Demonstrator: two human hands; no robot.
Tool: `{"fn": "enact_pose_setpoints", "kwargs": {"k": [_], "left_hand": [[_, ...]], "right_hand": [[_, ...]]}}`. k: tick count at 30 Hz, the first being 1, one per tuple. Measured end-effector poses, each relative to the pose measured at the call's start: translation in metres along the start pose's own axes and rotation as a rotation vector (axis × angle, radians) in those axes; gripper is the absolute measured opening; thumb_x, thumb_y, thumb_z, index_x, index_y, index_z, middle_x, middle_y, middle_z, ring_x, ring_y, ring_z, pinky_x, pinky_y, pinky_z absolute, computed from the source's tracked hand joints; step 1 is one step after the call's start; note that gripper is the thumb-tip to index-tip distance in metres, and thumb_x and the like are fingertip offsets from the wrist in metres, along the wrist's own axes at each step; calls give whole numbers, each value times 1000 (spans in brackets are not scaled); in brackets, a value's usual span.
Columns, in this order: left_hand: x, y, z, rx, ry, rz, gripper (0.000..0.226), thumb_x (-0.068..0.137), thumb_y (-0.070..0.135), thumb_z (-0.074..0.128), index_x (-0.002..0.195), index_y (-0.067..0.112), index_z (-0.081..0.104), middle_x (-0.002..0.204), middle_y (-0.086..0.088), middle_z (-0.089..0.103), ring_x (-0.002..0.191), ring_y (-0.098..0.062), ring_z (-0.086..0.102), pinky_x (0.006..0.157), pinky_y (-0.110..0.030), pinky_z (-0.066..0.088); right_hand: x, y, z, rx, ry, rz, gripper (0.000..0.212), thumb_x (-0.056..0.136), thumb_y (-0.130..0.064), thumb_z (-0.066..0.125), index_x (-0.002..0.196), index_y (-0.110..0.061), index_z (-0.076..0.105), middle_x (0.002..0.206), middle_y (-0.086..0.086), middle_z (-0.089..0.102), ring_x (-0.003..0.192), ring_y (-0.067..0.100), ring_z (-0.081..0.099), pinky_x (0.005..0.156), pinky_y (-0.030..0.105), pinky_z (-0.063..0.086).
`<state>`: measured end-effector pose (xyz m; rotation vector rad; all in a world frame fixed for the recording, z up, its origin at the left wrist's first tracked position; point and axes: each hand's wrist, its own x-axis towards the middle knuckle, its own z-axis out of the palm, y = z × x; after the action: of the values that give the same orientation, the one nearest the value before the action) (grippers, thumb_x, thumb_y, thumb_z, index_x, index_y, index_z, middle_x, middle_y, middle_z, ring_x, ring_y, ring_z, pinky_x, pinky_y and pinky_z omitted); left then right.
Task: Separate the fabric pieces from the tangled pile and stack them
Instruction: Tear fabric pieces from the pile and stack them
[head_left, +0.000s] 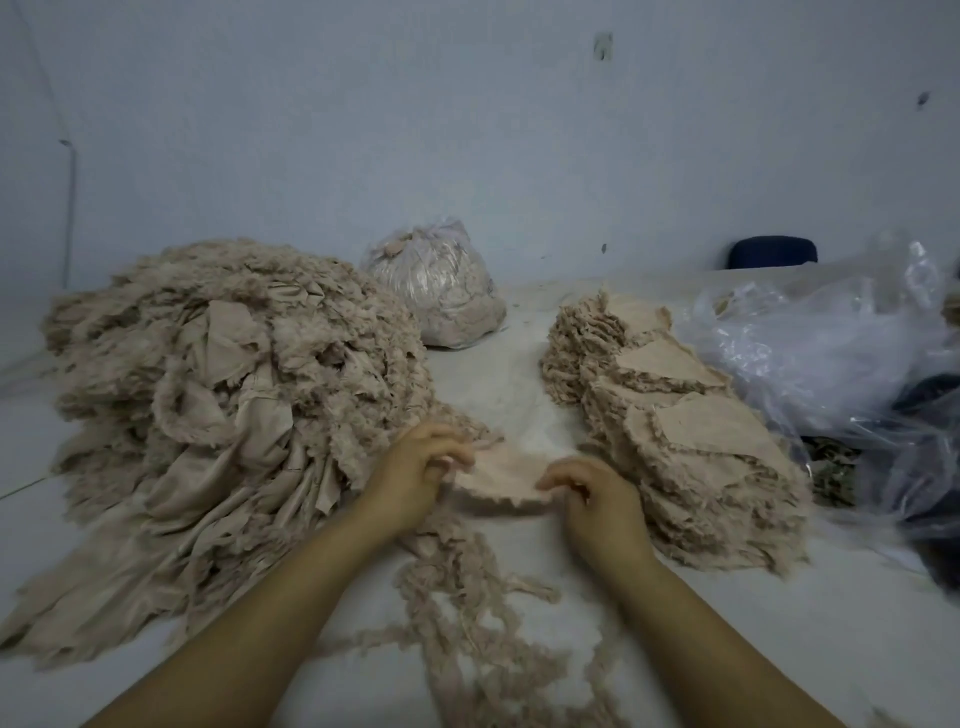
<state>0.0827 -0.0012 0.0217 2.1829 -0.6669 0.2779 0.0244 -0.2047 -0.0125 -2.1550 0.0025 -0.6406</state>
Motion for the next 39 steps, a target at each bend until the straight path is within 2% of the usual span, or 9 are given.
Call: {"fn": "enact_pose_setpoints", "kwargs": {"k": [6, 8, 10, 13, 16, 24, 31, 36, 39], "left_hand": [[-35, -19, 9, 209, 476, -258, 19, 80, 1, 62, 95, 8, 53, 104, -10, 46, 103, -33, 46, 82, -34, 37], [-39, -20, 12, 175, 467, -488, 57, 75, 21, 76, 118, 7, 43, 124, -18, 38, 118, -34, 36, 94, -40, 34], [-39, -19, 11, -16, 393, -695, 87, 70, 24, 81, 136, 7, 27, 140, -20, 25, 128, -34, 29, 104, -41, 32], [-34, -18, 11, -441, 421, -762, 76, 76, -3, 68, 137, 7, 23, 135, -17, 39, 115, -34, 48, 92, -43, 48], [-35, -16, 9, -924, 328, -833, 43, 78, -12, 54, 121, -4, 49, 101, -19, 63, 79, -31, 63, 60, -35, 54], [-41, -5, 8, -1475, -206, -767, 34, 58, 1, 39, 82, -10, 62, 82, -23, 62, 74, -36, 63, 74, -42, 56], [-37, -8, 12, -1340, 150, -697, 24, 91, 20, 56, 100, 3, 68, 96, -19, 72, 84, -31, 71, 60, -38, 58], [-34, -25, 0, -1318, 492, -758, 35, 98, 30, 44, 66, 15, 43, 39, 5, 42, 26, -4, 30, 27, -11, 23], [-40, -26, 0, -1218, 347, -667, 28, 87, 40, 58, 89, 12, 60, 68, -1, 61, 45, -8, 42, 33, -16, 34]], "right_hand": [[-2, 1, 0, -377, -72, 15, 41, 83, 8, 47, 98, -17, 76, 114, -1, 64, 115, 22, 48, 98, 26, 36], [-9, -9, 4, -224, -95, -37, 37, 87, 4, 47, 105, -16, 73, 112, 1, 65, 110, 20, 54, 94, 22, 40], [-21, -20, 12, -112, -368, -104, 30, 94, -14, 53, 121, -19, 66, 120, 0, 61, 112, 14, 54, 100, 23, 40], [-31, -29, 25, -130, -714, -256, 29, 91, -36, 64, 109, -15, 72, 108, 2, 66, 98, 13, 57, 90, 28, 45], [-31, -31, 28, 44, -554, -94, 40, 92, -39, 61, 71, -5, 66, 68, 8, 61, 63, 18, 56, 64, 30, 46], [-25, -43, 43, 566, -586, 400, 22, 86, -44, 66, 80, -23, 62, 59, 2, 59, 46, 13, 49, 42, 23, 36], [-30, -36, 42, 763, -525, 291, 33, 87, -8, 67, 61, -20, 51, 59, -2, 49, 53, 11, 47, 52, 23, 39], [-25, -35, 29, 871, -413, 315, 51, 84, 6, 59, 48, -24, 40, 55, -2, 34, 52, 13, 32, 51, 26, 28], [-21, -29, 23, 960, -353, 378, 41, 80, 0, 64, 54, -19, 38, 61, 5, 34, 56, 17, 35, 53, 29, 30]]}}
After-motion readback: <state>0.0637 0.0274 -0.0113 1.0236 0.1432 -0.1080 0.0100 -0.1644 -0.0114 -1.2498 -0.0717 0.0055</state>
